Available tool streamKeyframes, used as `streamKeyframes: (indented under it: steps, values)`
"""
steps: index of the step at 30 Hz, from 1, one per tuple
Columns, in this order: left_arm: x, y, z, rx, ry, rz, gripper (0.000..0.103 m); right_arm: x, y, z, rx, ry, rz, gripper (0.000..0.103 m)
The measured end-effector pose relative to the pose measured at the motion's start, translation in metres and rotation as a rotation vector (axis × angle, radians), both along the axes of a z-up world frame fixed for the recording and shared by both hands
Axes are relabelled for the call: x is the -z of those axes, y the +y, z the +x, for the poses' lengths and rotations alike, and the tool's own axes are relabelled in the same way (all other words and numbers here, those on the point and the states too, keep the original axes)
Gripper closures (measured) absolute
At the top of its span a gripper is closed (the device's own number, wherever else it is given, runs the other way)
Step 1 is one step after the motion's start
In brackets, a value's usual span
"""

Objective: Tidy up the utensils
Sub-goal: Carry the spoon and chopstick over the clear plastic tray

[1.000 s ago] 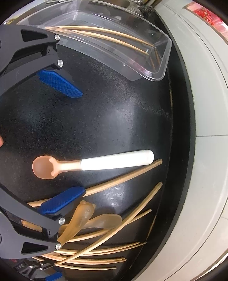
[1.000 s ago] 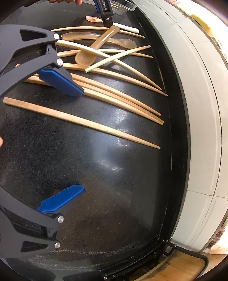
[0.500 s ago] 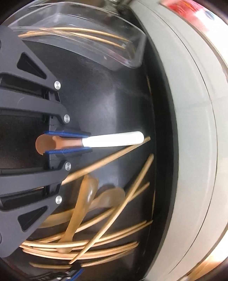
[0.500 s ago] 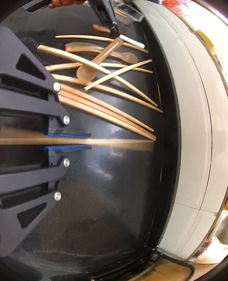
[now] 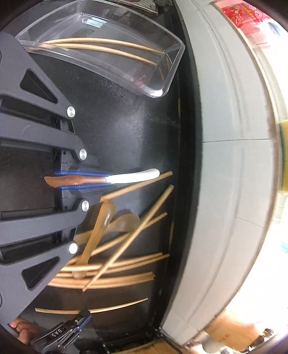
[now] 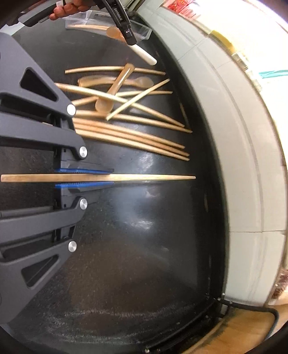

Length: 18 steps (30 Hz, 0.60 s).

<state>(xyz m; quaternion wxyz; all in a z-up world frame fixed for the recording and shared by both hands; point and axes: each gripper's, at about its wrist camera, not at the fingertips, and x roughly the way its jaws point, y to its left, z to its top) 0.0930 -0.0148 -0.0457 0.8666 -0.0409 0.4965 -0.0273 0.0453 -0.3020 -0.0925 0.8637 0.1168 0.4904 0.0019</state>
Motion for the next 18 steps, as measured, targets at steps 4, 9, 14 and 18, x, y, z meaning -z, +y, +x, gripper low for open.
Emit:
streamKeyframes:
  steps: [4, 9, 14, 18]
  values:
    - [-0.023, 0.004, -0.019, 0.016, -0.048, -0.014, 0.097, -0.017, 0.000, -0.012, 0.007, -0.040, 0.011, 0.096]
    - [-0.049, 0.013, -0.035, 0.025, -0.110, -0.028, 0.098, -0.033, 0.008, -0.026, 0.000, -0.070, 0.032, 0.096]
    - [-0.066, 0.023, -0.049, 0.031, -0.147, -0.032, 0.097, -0.047, 0.020, -0.029, -0.007, -0.089, 0.052, 0.096]
    - [-0.074, 0.040, -0.058, 0.054, -0.148, -0.037, 0.097, -0.059, 0.034, -0.031, 0.002, -0.113, 0.053, 0.096]
